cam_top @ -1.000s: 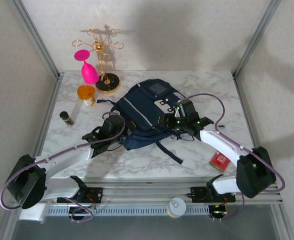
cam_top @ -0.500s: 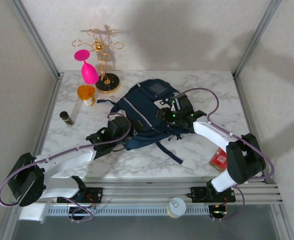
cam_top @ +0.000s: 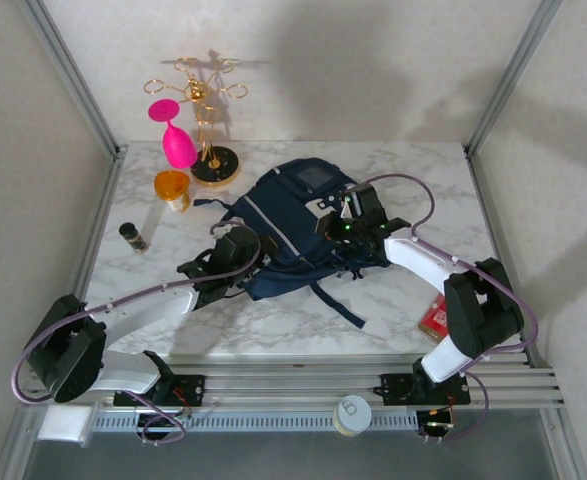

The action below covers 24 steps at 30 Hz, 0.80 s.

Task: Pack the student bag
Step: Unzip the student bag at the center of the table.

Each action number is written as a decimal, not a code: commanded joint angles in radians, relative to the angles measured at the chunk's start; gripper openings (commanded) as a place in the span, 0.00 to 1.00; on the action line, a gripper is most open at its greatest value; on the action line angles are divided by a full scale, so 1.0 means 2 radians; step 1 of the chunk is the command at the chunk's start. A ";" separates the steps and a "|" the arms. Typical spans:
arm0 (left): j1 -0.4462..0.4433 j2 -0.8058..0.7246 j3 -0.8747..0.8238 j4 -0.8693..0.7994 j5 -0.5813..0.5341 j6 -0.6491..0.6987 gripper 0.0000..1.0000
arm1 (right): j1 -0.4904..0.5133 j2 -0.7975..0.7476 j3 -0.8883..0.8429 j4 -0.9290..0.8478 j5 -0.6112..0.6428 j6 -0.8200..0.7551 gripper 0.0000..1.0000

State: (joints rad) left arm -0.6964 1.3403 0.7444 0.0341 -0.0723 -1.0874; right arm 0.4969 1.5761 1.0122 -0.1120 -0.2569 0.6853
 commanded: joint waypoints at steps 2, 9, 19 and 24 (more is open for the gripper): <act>0.023 0.037 0.027 0.020 -0.004 0.025 0.33 | -0.001 -0.039 -0.011 0.032 -0.037 0.012 0.08; 0.054 0.071 0.067 0.053 0.008 0.090 0.36 | -0.013 -0.075 -0.036 0.082 -0.056 0.068 0.00; 0.069 0.002 0.099 -0.092 0.003 0.147 0.52 | -0.003 -0.108 -0.095 0.212 0.004 0.216 0.00; -0.006 -0.047 0.069 -0.144 -0.027 0.097 0.54 | 0.018 -0.113 -0.093 0.212 0.043 0.242 0.00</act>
State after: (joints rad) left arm -0.6331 1.2819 0.9081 -0.1303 -0.0788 -0.8528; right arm 0.5091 1.4097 0.8085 0.1658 -0.2268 1.0962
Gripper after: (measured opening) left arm 0.537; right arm 0.072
